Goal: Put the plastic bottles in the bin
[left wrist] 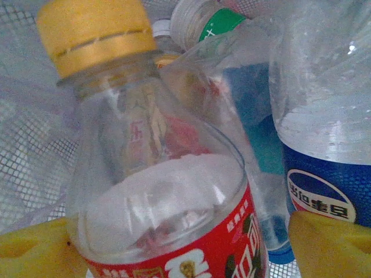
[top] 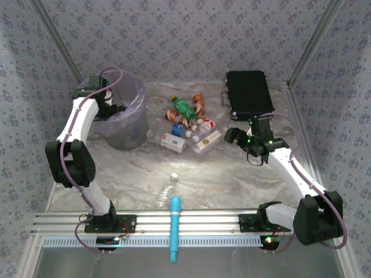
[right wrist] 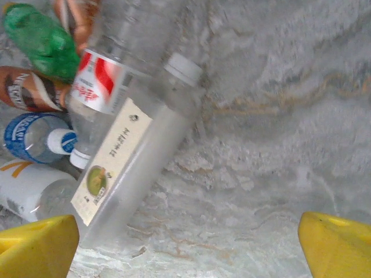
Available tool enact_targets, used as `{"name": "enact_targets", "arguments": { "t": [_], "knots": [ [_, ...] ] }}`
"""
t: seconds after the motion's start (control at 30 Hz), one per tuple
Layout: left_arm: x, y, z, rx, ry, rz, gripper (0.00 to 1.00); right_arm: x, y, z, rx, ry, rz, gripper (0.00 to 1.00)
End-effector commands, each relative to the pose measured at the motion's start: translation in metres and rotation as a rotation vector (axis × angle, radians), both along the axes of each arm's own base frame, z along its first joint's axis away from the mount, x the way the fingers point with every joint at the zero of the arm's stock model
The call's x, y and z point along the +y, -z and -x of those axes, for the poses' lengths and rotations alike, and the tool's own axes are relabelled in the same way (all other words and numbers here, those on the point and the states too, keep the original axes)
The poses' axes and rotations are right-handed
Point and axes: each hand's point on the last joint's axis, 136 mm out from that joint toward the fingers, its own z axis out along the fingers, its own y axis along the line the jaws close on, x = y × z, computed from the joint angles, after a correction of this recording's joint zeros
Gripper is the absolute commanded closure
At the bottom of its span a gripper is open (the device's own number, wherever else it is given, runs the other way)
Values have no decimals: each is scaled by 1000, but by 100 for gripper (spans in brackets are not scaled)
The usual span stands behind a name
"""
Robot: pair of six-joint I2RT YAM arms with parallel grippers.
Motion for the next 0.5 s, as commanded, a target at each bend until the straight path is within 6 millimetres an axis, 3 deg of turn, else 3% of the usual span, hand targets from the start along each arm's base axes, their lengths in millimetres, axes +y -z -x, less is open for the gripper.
{"name": "enact_targets", "arguments": {
  "t": [0.0, 0.2, 0.47],
  "knots": [
    [-8, -6, 9, 20, 30, -1, 10, 6, -6, -9, -15, 93, -65, 0],
    [-3, -45, 4, -85, 9, -28, 2, 11, 1, -14, 23, 140, -6, 0],
    [-5, -106, -1, -252, 6, -41, 0, 33, 14, -29, 79, 224, -16, 0]
  ]
}}
